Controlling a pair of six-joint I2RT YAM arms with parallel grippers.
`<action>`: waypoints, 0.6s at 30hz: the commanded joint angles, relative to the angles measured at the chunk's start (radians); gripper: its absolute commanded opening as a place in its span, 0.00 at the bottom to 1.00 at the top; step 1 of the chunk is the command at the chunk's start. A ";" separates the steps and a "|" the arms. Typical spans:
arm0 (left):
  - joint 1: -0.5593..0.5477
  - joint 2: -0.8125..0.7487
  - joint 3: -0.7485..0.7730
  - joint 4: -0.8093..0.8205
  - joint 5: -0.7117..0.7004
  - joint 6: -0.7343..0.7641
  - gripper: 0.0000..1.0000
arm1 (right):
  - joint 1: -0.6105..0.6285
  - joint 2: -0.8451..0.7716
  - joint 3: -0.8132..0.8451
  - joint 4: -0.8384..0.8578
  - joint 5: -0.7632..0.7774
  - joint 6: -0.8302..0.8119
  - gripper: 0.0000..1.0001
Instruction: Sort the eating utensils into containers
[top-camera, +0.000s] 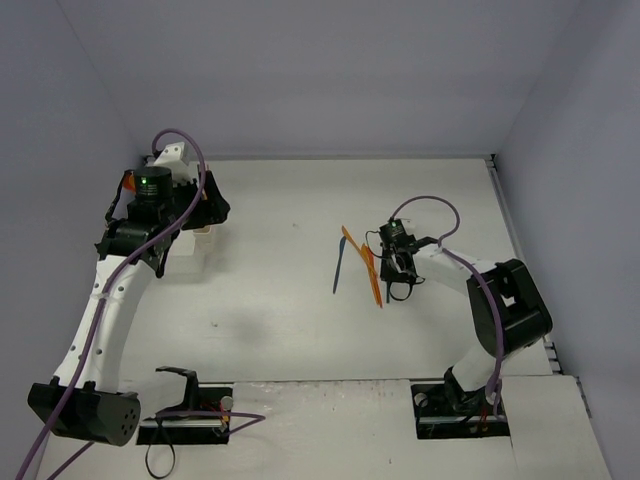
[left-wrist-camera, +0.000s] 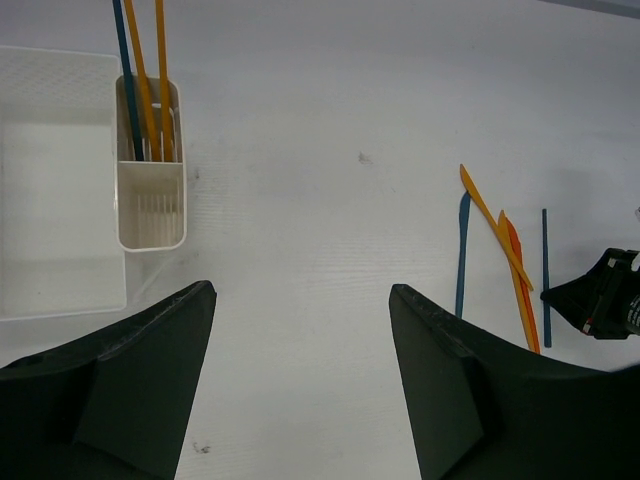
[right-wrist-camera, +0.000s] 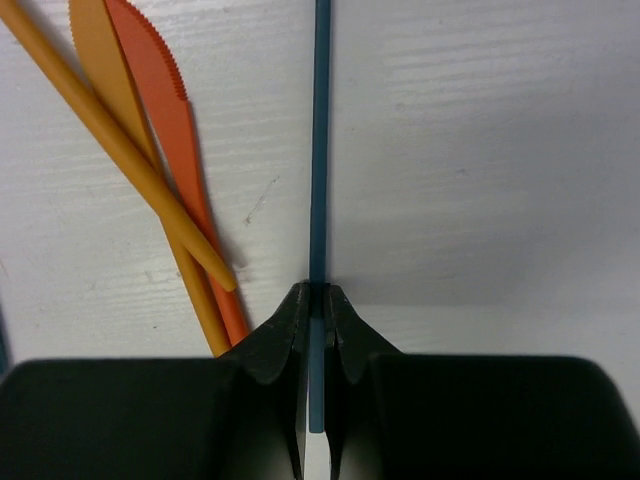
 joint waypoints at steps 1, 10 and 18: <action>-0.011 -0.001 0.038 0.035 0.053 -0.023 0.68 | -0.024 -0.015 -0.021 -0.030 0.056 0.008 0.00; -0.114 0.042 0.115 0.079 0.158 -0.153 0.76 | 0.056 -0.238 0.098 -0.007 0.023 -0.083 0.00; -0.301 0.091 0.118 0.243 0.134 -0.248 0.84 | 0.274 -0.365 0.240 0.141 -0.118 -0.148 0.00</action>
